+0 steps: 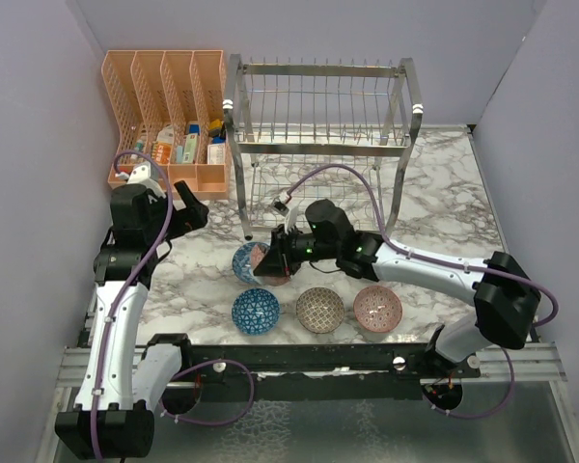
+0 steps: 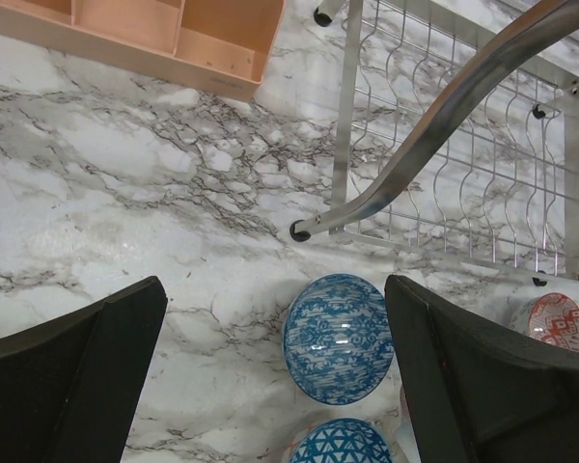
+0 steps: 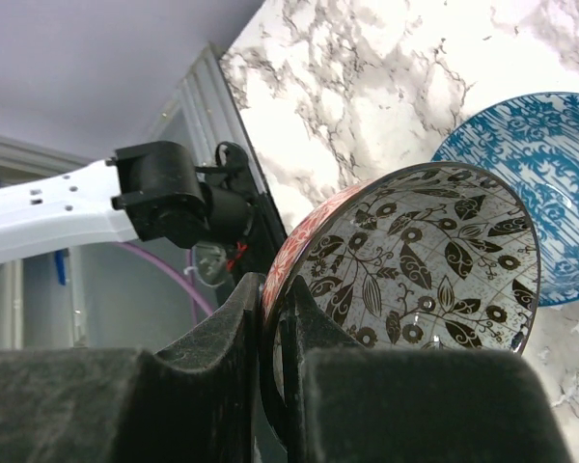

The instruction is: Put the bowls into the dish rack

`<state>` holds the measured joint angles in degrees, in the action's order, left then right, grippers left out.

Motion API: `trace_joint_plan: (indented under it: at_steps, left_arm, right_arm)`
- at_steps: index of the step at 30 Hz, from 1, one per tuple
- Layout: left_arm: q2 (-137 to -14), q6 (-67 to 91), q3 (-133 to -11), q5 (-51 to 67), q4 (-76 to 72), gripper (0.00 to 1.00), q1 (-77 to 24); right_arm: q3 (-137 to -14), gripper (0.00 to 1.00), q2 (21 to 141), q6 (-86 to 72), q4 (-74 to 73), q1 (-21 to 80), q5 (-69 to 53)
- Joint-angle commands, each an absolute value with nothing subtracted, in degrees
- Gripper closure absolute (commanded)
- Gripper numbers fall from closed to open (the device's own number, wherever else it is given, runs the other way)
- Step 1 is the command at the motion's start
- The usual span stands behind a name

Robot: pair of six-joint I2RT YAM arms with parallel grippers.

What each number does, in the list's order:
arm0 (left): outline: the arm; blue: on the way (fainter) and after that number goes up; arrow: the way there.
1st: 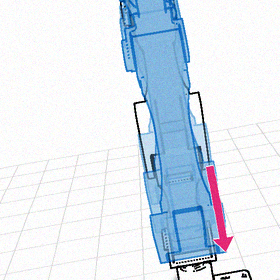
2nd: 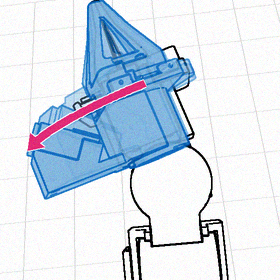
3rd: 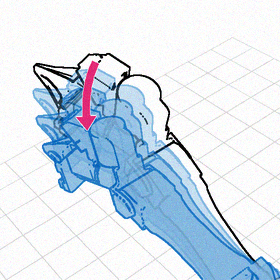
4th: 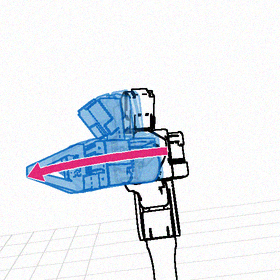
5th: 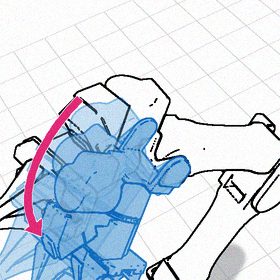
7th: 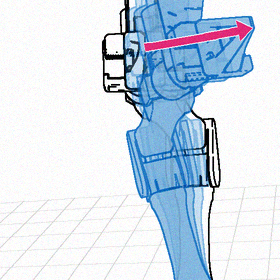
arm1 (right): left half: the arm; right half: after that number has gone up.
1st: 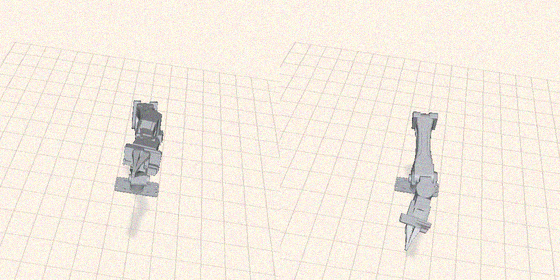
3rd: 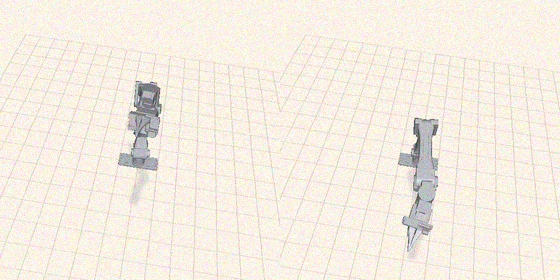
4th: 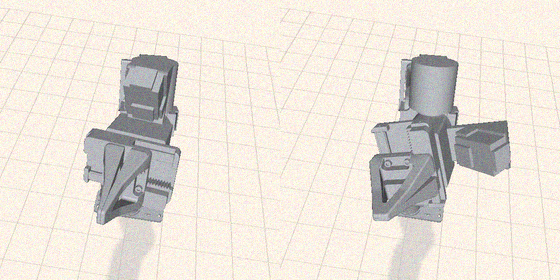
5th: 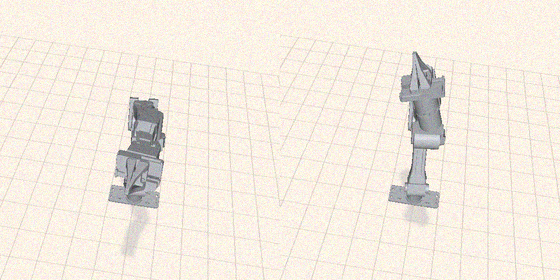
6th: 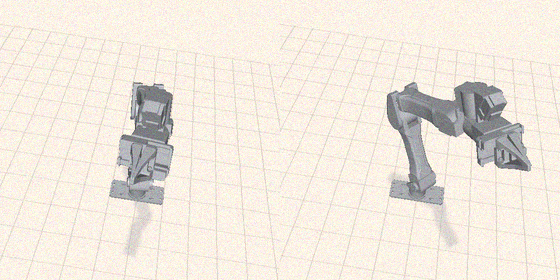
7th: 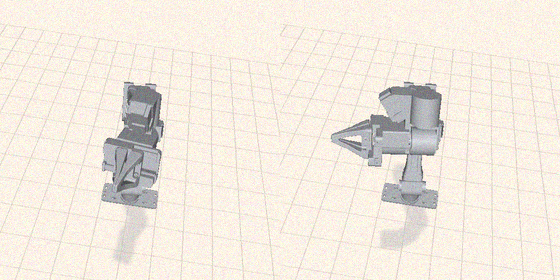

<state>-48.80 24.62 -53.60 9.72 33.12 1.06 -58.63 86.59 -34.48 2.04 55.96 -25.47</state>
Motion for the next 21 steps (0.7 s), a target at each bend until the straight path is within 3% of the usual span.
trace_joint_plan:
  at_steps: [1, 21]
  left_arm:
    - [-48.53, 24.75, -57.07, 11.25, 33.12, 0.01, 1.41]
    - [-47.97, 24.46, -59.32, 11.25, 33.73, 0.01, 1.38]
  right_arm:
    - [-57.77, 0.99, 87.74, -39.71, 12.16, 54.49, -32.65]
    - [-60.03, 0.99, 96.69, -45.88, 21.55, 47.66, -38.86]
